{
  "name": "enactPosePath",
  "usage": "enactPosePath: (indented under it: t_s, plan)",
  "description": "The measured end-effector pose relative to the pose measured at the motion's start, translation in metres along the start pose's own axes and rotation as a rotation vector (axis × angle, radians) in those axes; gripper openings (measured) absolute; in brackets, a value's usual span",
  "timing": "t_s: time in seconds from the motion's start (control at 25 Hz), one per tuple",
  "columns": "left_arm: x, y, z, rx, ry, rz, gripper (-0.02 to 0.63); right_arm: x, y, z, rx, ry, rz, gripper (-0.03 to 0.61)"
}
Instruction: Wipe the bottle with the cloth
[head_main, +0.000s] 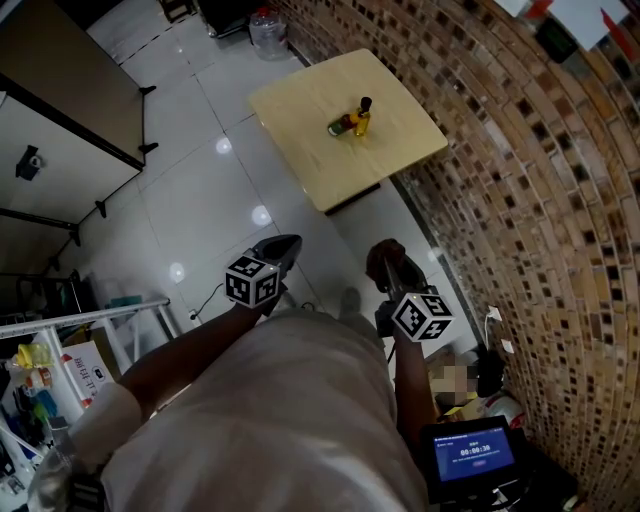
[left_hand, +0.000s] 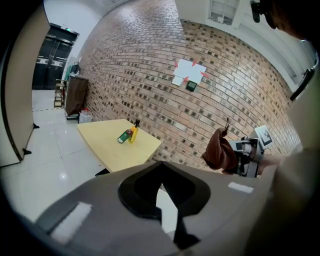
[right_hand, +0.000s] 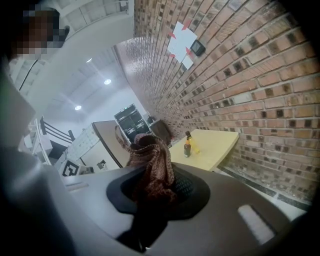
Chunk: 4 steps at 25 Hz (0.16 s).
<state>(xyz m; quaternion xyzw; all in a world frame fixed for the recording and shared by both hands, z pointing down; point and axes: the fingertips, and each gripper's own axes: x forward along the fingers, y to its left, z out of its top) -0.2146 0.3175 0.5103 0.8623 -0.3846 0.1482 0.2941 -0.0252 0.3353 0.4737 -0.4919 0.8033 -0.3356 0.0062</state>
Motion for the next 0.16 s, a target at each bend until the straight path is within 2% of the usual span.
enactPosePath:
  t_s: [0.16]
  plan:
    - [0.0,-0.0012,-0.001,-0.01,0.001,0.004,0.015,-0.0024,-0.0011,0.0023,0.01,-0.011,0.003,0.078]
